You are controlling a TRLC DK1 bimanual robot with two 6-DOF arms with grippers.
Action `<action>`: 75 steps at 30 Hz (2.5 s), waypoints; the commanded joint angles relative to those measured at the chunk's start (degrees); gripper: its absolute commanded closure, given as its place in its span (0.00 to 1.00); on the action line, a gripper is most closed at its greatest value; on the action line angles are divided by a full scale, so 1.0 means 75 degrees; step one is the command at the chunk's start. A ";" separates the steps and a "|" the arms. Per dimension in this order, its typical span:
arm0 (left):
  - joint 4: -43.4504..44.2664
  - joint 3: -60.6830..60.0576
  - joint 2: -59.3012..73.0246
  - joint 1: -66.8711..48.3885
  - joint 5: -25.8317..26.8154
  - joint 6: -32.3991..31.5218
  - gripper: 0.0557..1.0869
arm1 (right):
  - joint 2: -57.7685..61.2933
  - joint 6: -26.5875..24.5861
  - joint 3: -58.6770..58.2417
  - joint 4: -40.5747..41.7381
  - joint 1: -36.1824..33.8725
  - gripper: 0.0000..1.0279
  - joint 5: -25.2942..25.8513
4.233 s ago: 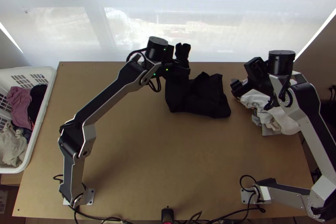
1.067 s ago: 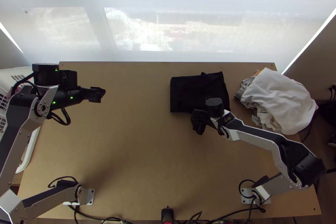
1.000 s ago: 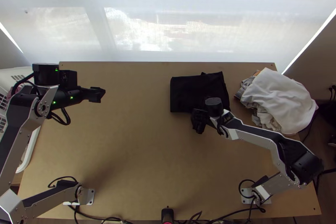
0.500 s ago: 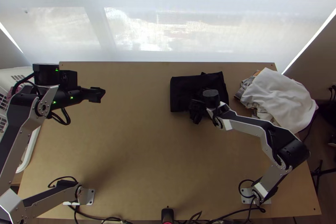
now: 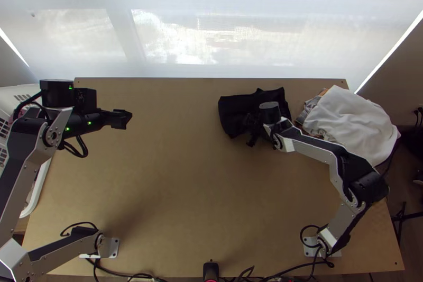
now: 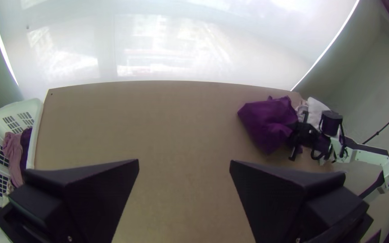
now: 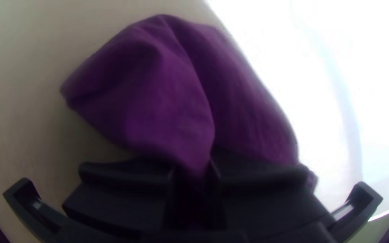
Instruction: Fold the t-shirt
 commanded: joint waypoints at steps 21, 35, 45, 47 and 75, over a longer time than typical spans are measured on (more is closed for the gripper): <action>-0.0278 -0.0564 -0.0828 0.0253 -0.0033 0.0007 0.05 | -0.3425 0.1497 0.2265 -0.1804 -0.1694 0.97 0.0153; -0.0360 -0.1021 -0.1157 0.0346 -0.0068 0.0089 0.05 | -0.4163 0.2013 0.2910 -0.2156 -0.5549 0.97 -0.0410; -0.0395 -0.1326 -0.1344 0.0358 -0.0057 0.0112 0.05 | -0.4351 0.2071 0.2535 -0.2226 -0.8538 0.97 -0.1863; -0.0407 -0.1361 -0.1368 0.0358 -0.0057 0.0147 0.05 | -0.4339 0.2013 0.2394 -0.2191 -0.9018 0.97 -0.2121; -0.1168 -0.1420 -0.2000 0.1448 -0.0057 0.1343 0.05 | -0.2476 0.1837 -0.0114 -0.0457 -0.6135 0.97 -0.0667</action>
